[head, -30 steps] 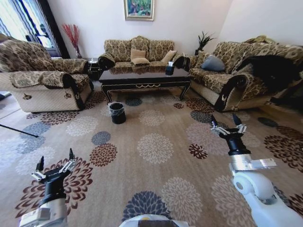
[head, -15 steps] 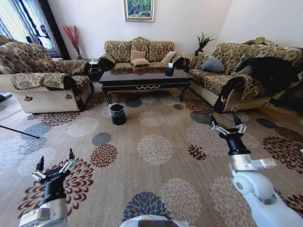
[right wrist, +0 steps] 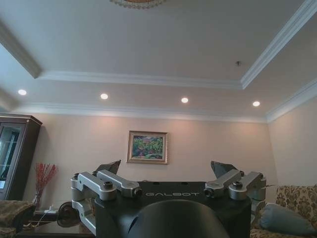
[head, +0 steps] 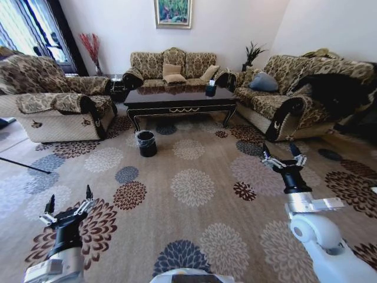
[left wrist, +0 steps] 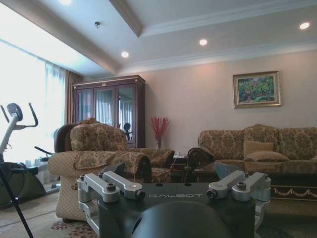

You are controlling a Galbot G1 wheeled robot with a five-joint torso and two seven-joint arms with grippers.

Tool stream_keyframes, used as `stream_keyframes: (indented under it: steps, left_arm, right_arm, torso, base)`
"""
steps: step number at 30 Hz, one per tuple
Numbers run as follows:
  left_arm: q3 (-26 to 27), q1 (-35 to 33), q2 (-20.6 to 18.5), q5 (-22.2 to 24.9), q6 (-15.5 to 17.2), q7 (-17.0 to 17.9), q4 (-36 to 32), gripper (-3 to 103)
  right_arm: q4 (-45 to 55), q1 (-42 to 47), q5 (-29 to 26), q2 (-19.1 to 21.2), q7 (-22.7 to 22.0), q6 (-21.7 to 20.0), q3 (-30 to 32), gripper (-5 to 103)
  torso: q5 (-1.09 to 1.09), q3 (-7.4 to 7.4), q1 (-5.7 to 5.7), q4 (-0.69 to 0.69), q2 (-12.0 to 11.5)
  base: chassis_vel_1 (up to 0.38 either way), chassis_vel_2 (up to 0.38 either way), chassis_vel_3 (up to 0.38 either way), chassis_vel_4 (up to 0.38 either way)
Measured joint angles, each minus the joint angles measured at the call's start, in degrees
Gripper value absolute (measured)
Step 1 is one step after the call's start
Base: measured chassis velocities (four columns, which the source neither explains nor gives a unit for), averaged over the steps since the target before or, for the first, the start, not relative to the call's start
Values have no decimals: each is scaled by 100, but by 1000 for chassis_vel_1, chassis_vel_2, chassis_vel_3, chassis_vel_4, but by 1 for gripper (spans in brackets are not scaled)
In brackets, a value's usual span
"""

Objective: Move to the front of the table and pick up the trash from the floor, then place it into the trash bin.

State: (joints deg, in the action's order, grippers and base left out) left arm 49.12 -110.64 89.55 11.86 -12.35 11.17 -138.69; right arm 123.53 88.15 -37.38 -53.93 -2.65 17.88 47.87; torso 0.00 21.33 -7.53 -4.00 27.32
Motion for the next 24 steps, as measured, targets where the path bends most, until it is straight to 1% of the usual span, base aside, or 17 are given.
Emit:
stream_keyframes:
  steps: [8, 11, 20, 24]
  left_arm:
    - [0, 0, 0, 0, 0, 0, 0, 100]
    - [0, 0, 0, 0, 0, 0, 0, 100]
    - [0, 0, 0, 0, 0, 0, 0, 100]
    - [0, 0, 0, 0, 0, 0, 0, 100]
  right_arm:
    - [0, 0, 0, 0, 0, 0, 0, 100]
    - [0, 0, 0, 0, 0, 0, 0, 100]
    - [0, 0, 0, 0, 0, 0, 0, 100]
    - [0, 0, 0, 0, 1, 0, 0, 100]
  torso:
    - [0, 126, -82, 0, 209]
    - [0, 147, -99, 1, 247]
    - [0, 298, -188, 0, 487]
    - [0, 333, -212, 0, 546]
  base:
    - [0, 0, 0, 0]
    - [0, 0, 0, 0]
    - [0, 0, 0, 0]
    - [0, 0, 0, 0]
